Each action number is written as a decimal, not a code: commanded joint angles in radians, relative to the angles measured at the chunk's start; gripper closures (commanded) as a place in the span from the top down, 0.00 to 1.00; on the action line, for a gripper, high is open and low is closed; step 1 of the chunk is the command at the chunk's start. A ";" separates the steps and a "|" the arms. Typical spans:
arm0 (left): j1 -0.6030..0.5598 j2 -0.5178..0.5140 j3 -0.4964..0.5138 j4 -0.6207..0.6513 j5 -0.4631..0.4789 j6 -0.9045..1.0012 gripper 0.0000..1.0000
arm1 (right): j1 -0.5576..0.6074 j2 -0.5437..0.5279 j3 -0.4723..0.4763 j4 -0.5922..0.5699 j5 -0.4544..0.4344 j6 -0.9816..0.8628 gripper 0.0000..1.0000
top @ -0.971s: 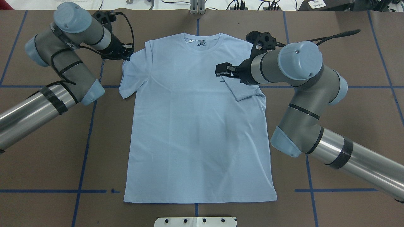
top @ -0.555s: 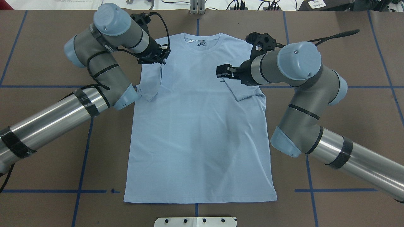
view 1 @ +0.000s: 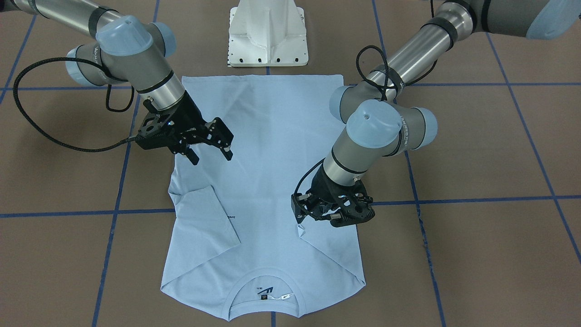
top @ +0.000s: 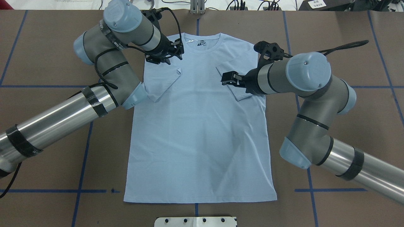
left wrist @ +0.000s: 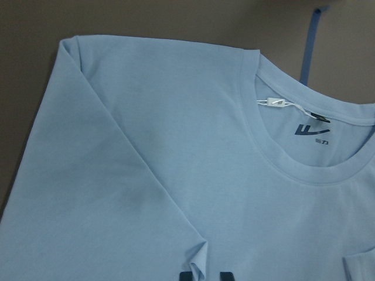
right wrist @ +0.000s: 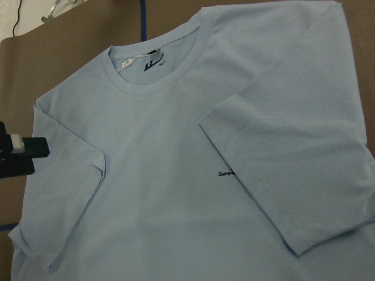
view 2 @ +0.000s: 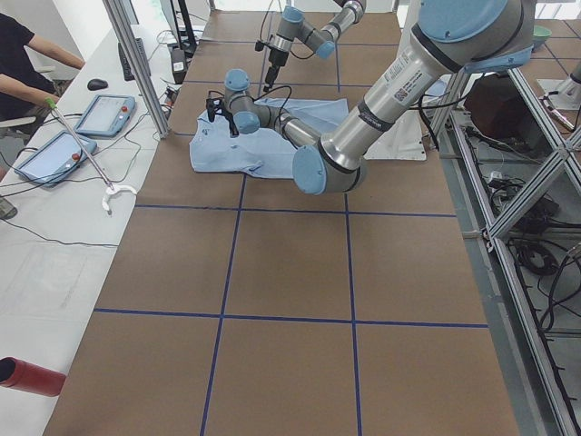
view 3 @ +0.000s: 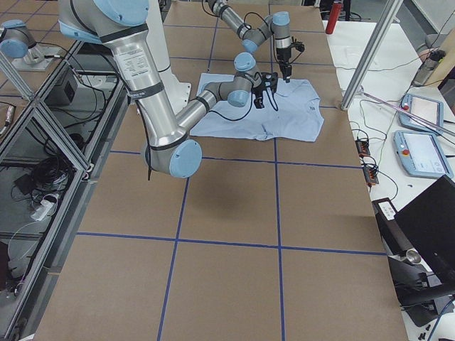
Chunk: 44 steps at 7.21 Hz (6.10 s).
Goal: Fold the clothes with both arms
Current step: 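Release the sleeve with the left gripper while the right gripper moves to the hem, then move the left gripper to the hem corner and grasp both hem corners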
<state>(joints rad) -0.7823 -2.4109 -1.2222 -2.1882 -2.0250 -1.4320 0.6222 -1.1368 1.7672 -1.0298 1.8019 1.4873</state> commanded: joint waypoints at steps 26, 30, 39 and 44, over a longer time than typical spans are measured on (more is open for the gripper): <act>0.318 0.532 -0.807 0.309 0.184 -0.326 0.83 | -0.572 -0.373 0.397 -0.435 -0.325 0.565 0.00; 0.557 0.696 -0.838 0.312 0.379 -0.585 0.76 | -0.521 -0.371 0.439 -0.435 -0.303 0.559 0.00; 0.652 0.700 -0.826 0.361 0.379 -0.637 0.65 | -0.532 -0.371 0.440 -0.435 -0.306 0.559 0.00; 0.649 0.702 -0.835 0.363 0.374 -0.639 0.00 | -0.527 -0.373 0.448 -0.434 -0.306 0.559 0.00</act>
<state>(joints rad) -0.1324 -1.7083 -2.0514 -1.8255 -1.6490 -2.0708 0.0943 -1.5089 2.2121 -1.4634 1.4944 2.0463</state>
